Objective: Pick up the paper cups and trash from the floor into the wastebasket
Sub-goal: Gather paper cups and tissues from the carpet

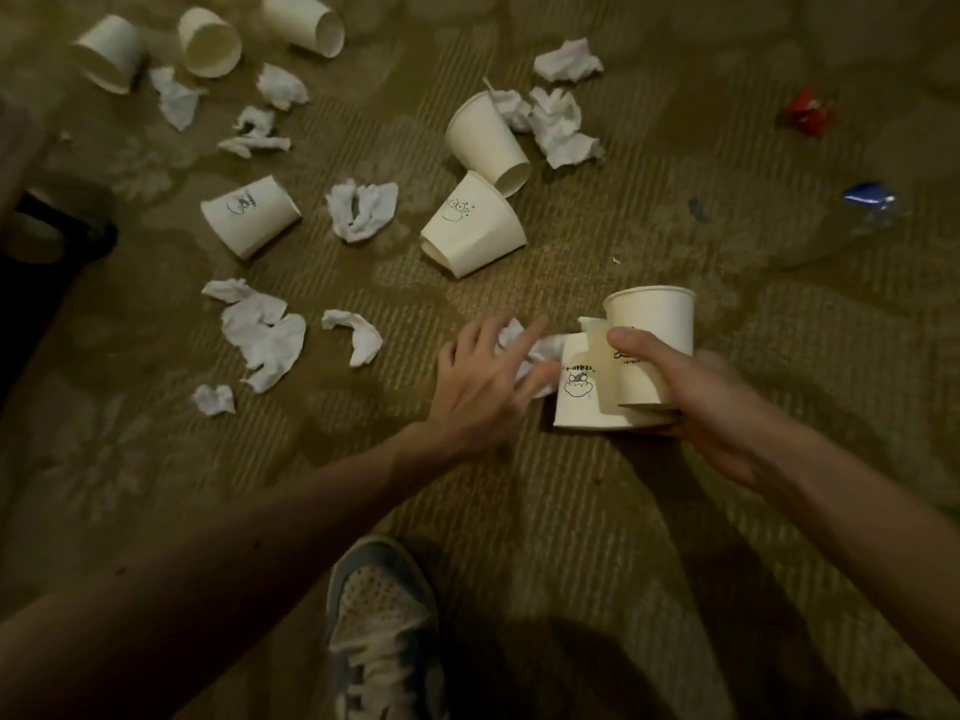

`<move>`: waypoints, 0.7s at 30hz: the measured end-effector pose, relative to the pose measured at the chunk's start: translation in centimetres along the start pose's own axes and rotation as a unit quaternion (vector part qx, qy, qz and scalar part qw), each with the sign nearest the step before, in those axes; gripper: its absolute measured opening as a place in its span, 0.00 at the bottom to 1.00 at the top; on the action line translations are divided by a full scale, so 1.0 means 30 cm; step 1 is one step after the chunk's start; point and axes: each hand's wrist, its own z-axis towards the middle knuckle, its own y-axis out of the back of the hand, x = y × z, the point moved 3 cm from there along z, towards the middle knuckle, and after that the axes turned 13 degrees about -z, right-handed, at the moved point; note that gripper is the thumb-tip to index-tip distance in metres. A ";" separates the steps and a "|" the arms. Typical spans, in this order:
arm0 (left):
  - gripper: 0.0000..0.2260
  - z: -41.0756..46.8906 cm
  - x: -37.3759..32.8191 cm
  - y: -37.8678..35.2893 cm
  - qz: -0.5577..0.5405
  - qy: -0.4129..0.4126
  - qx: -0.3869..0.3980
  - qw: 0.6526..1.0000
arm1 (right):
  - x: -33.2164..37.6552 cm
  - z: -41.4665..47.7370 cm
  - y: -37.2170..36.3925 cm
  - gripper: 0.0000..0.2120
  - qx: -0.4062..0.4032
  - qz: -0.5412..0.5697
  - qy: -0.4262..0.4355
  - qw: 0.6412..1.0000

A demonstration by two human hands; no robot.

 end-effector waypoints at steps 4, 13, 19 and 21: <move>0.27 0.010 0.005 -0.012 0.071 -0.102 -0.066 0.990 | 0.003 0.015 -0.016 0.36 -0.021 -0.011 -0.008 1.000; 0.18 -0.029 0.043 -0.005 -0.104 -0.102 -0.089 0.985 | -0.005 0.013 -0.140 0.29 0.006 0.015 -0.012 1.000; 0.11 -0.102 0.131 0.098 -0.288 0.045 -0.163 0.942 | 0.047 0.028 -0.272 0.32 0.061 -0.001 -0.001 0.998; 0.10 -0.120 0.195 0.167 -0.278 0.077 -0.192 0.938 | 0.076 0.040 -0.312 0.33 0.072 -0.005 0.001 0.997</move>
